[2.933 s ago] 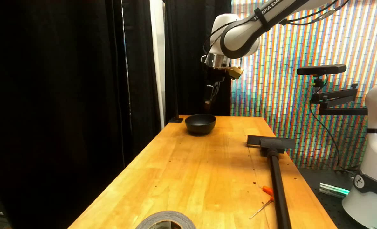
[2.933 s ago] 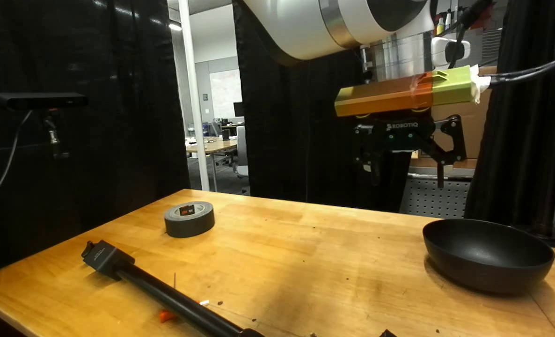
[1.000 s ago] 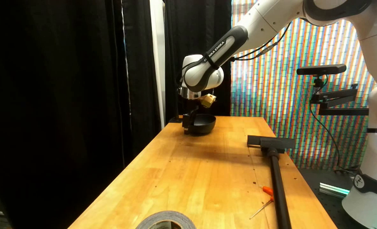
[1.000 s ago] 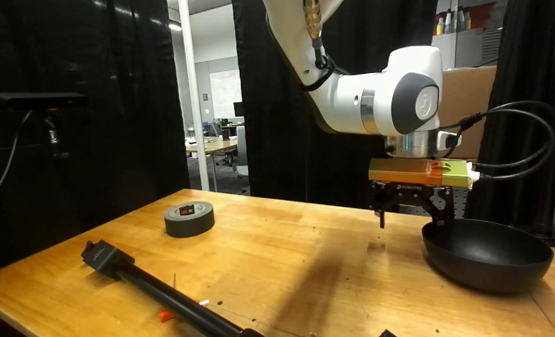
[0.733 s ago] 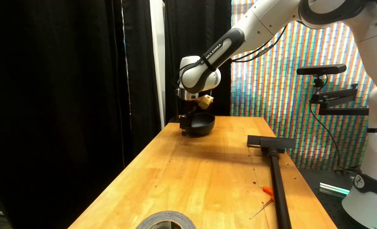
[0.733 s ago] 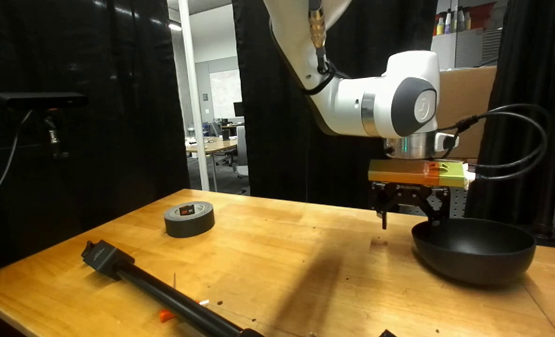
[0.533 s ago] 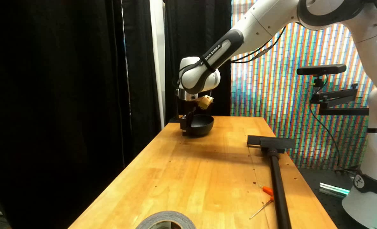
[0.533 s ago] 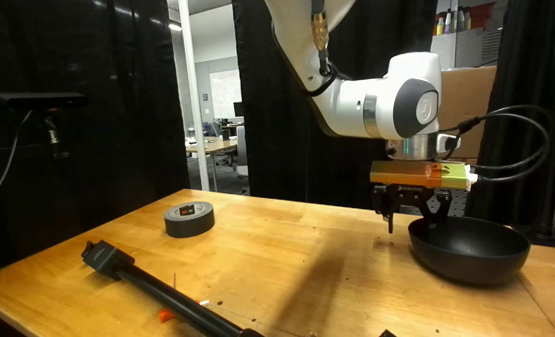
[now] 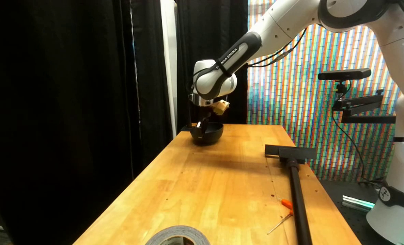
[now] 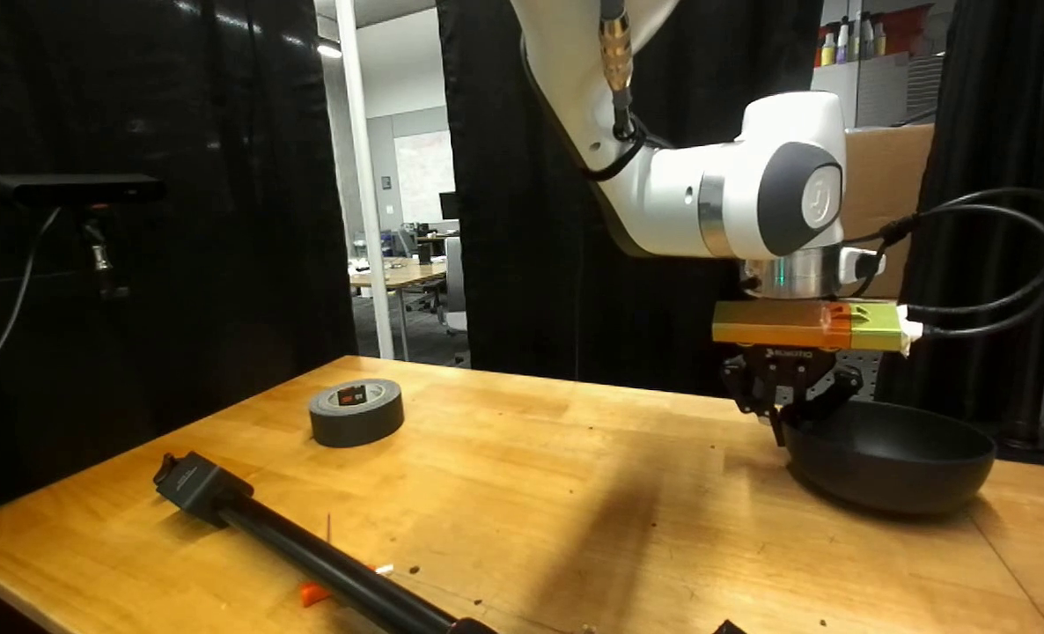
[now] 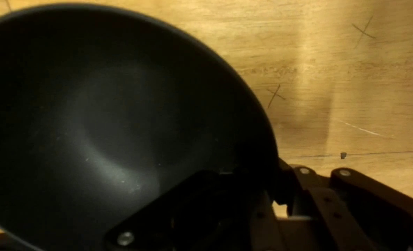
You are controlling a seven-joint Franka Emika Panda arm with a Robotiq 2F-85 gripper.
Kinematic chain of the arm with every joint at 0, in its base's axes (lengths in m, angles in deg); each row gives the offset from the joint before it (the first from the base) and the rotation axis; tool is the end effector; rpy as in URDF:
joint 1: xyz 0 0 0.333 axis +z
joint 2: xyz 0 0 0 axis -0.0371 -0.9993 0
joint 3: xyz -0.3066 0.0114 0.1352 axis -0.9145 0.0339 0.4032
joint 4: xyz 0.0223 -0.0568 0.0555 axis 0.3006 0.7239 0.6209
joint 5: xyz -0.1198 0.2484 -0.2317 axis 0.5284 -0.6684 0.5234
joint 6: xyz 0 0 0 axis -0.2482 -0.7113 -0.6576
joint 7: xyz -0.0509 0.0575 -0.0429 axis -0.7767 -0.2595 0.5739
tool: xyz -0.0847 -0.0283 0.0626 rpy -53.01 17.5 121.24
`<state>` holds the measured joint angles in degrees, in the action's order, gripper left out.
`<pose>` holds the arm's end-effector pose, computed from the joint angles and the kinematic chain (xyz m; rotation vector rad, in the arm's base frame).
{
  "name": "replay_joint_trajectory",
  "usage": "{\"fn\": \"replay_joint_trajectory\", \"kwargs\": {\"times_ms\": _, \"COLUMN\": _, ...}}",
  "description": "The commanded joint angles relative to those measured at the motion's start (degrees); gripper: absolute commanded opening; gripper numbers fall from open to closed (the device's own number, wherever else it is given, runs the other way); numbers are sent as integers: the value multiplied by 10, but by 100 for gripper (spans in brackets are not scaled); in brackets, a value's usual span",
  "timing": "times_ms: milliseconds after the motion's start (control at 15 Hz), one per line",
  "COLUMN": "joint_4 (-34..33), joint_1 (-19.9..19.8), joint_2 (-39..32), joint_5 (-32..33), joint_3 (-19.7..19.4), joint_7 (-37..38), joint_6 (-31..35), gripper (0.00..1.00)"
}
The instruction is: Move the bowl to the left
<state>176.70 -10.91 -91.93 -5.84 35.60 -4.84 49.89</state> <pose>0.6063 -0.2132 0.3435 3.0714 -0.0224 0.1606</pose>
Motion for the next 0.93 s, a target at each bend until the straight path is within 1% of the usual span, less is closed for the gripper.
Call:
{"fn": "replay_joint_trajectory", "kwargs": {"times_ms": 0, "joint_4": 35, "joint_1": 19, "joint_2": 43, "joint_5": 49, "joint_3": -3, "joint_7": 33, "joint_6": 1, "gripper": 3}}
{"fn": "replay_joint_trajectory", "kwargs": {"times_ms": 267, "joint_4": 36, "joint_1": 69, "joint_2": 60, "joint_5": 110, "joint_3": 3, "joint_7": 101, "joint_6": -19, "gripper": 2}}
{"fn": "replay_joint_trajectory", "kwargs": {"times_ms": 467, "joint_4": 34, "joint_1": 117, "joint_2": 74, "joint_5": 148, "joint_3": 14, "joint_7": 166, "joint_6": -51, "gripper": 2}}
{"fn": "replay_joint_trajectory", "kwargs": {"times_ms": 733, "joint_4": 39, "joint_1": 169, "joint_2": 93, "joint_5": 185, "joint_3": 31, "joint_7": 247, "joint_6": -86, "gripper": 2}}
{"fn": "replay_joint_trajectory", "kwargs": {"times_ms": 867, "joint_4": 46, "joint_1": 186, "joint_2": 103, "joint_5": 198, "joint_3": 36, "joint_7": 285, "joint_6": -96, "gripper": 2}}
